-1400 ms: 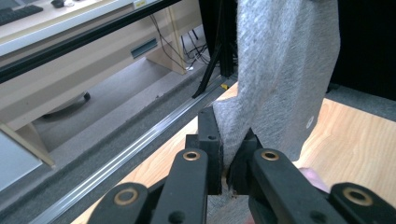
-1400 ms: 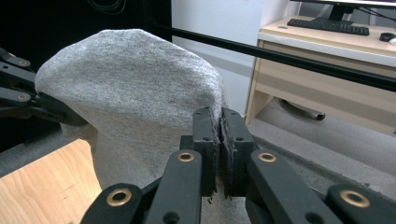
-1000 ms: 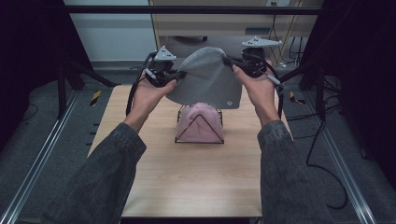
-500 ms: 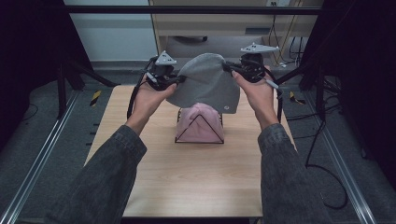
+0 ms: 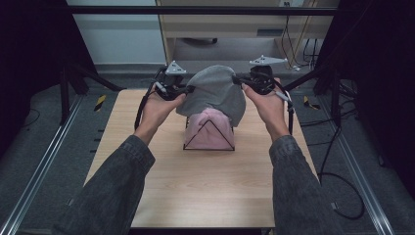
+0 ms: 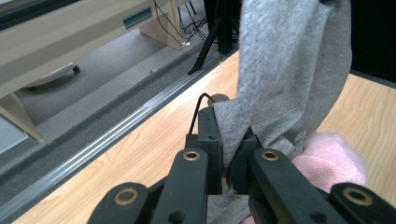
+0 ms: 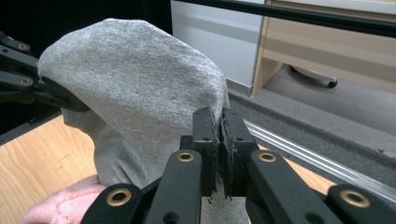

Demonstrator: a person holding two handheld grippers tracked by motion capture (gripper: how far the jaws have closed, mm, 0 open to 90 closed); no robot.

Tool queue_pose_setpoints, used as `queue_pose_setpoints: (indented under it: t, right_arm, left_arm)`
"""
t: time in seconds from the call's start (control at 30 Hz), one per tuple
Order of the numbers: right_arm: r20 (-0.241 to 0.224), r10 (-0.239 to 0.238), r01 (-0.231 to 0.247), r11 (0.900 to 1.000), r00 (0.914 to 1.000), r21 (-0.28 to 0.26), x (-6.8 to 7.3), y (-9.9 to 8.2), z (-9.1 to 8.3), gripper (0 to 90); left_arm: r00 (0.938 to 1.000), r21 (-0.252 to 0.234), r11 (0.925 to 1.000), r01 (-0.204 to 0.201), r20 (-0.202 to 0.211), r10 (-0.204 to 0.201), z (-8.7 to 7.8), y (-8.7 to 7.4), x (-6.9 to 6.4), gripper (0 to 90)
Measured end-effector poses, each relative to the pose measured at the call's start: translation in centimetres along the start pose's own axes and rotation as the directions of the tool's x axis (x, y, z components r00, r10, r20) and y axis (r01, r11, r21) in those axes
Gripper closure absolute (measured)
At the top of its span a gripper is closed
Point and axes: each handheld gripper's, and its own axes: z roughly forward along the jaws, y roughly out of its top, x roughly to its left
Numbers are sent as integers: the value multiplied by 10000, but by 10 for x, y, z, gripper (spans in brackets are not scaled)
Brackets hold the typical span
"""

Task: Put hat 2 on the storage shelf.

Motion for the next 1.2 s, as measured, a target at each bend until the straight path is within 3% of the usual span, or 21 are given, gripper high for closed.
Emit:
queue_pose_setpoints:
  t: [0.3, 0.67, 1.1, 1.2]
  right_arm:
    - [26, -60, 60, 9998, 10000, -189, 2, 10, -5, 861]
    - [35, -99, 101, 9966, 9999, -814, 6, 31, -14, 872]
    - [256, -230, 257, 9932, 9994, -1131, 3, 50, -27, 880]
    - [286, -248, 279, 9930, 9993, -1150, 0, 53, -28, 881]
  left_arm:
    - [9994, -275, 9995, -143, -320, 134, -11, 14, 7, 866]
    - [9975, -792, 9962, -371, -627, 322, -31, 41, 13, 866]
    - [9974, -1228, 9911, -514, -567, 447, -38, 59, 10, 865]
    - [9984, -1411, 9894, -346, -501, 278, -35, 59, 11, 865]
